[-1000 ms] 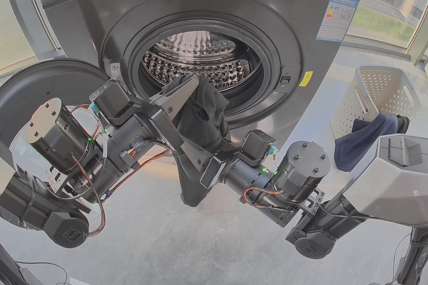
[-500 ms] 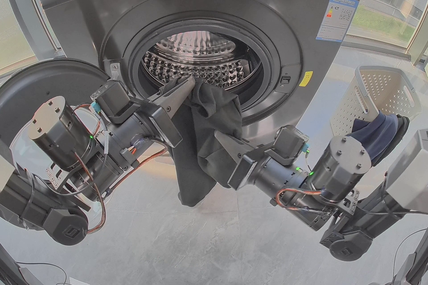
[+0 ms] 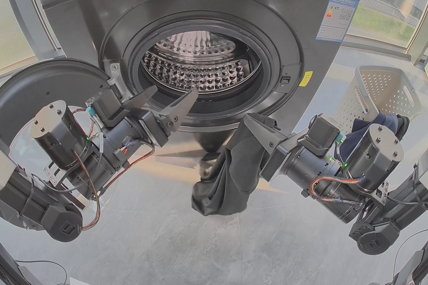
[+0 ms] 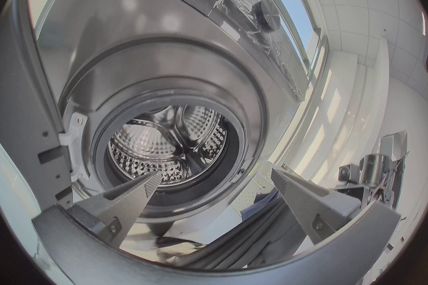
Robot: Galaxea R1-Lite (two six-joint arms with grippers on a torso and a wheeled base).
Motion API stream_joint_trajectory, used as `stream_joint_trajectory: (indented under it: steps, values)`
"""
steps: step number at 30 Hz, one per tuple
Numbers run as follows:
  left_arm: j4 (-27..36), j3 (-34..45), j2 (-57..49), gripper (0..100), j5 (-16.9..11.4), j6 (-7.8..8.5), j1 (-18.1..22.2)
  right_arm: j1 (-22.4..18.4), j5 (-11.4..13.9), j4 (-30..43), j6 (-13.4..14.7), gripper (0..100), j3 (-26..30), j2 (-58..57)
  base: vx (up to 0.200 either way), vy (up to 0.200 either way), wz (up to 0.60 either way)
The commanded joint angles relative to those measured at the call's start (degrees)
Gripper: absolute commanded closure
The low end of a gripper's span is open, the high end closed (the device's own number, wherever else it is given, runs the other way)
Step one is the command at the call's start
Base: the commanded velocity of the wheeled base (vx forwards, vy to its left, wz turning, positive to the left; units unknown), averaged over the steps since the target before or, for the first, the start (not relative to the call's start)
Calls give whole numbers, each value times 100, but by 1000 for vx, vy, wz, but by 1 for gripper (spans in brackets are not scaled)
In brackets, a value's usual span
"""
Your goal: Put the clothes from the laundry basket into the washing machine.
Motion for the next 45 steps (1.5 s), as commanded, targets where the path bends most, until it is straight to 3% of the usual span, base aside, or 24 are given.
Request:
stream_joint_trajectory:
  steps: [1,5,10,13,20,28,29,38,39,45]
  values:
    - [-11,282,79,0,-48,-5,55,33,3,-8,-10,100,-96,-46,0,0,0]
    - [-28,405,150,0,-75,3,72,77,3,1,-10,100,-96,-72,0,0,0]
    - [-142,704,255,0,-233,39,-77,95,-226,221,-19,100,-272,-28,0,0,0]
    - [-151,994,238,0,-532,65,-517,209,-401,230,-1,100,-536,86,0,0,0]
    - [-151,914,475,0,-567,91,-1000,359,-437,186,34,100,-597,297,0,0,0]
    - [-160,660,853,0,-558,249,-982,376,-437,194,43,100,-633,315,0,0,0]
    - [-151,361,1055,0,-523,346,-947,411,-437,186,52,100,-633,315,0,0,0]
    - [-274,-158,1591,0,-470,425,-921,499,-516,177,69,100,-606,315,0,0,0]
    - [-345,-228,1688,100,-444,452,-903,508,-551,168,87,100,-597,315,0,0,0]
    - [-441,-474,1855,100,-382,496,-851,569,-568,159,148,100,-580,315,0,0,0]
